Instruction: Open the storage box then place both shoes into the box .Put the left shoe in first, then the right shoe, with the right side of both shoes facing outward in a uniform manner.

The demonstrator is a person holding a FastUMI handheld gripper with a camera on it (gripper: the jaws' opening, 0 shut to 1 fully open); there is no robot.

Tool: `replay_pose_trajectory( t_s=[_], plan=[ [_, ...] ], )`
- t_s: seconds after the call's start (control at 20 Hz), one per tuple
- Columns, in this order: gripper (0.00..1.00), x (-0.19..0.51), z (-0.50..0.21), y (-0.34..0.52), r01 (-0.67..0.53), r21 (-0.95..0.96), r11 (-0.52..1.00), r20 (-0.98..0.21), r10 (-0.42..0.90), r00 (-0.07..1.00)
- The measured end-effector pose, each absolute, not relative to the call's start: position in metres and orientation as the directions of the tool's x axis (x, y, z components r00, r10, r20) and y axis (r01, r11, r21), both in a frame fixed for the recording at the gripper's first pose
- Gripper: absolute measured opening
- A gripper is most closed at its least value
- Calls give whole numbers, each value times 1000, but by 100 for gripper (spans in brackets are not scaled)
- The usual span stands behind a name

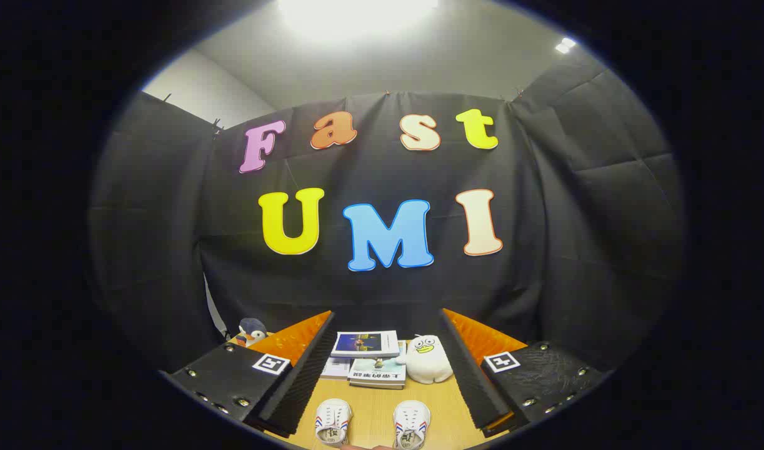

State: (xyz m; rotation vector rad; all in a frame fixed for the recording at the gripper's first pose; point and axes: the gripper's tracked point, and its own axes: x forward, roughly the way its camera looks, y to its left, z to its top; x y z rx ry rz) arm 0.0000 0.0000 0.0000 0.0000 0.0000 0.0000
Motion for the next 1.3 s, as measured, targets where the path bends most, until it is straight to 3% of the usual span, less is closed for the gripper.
replay_pose_trajectory(
  t_s=[0.35,1.1,1.3],
  plan=[
    [97,2,8,0,13,-17,1000,37,-13,999],
    [98,19,-20,35,63,2,998,-13,-63,998],
    [98,34,-38,48,15,16,1000,-39,-15,999]
  ],
)
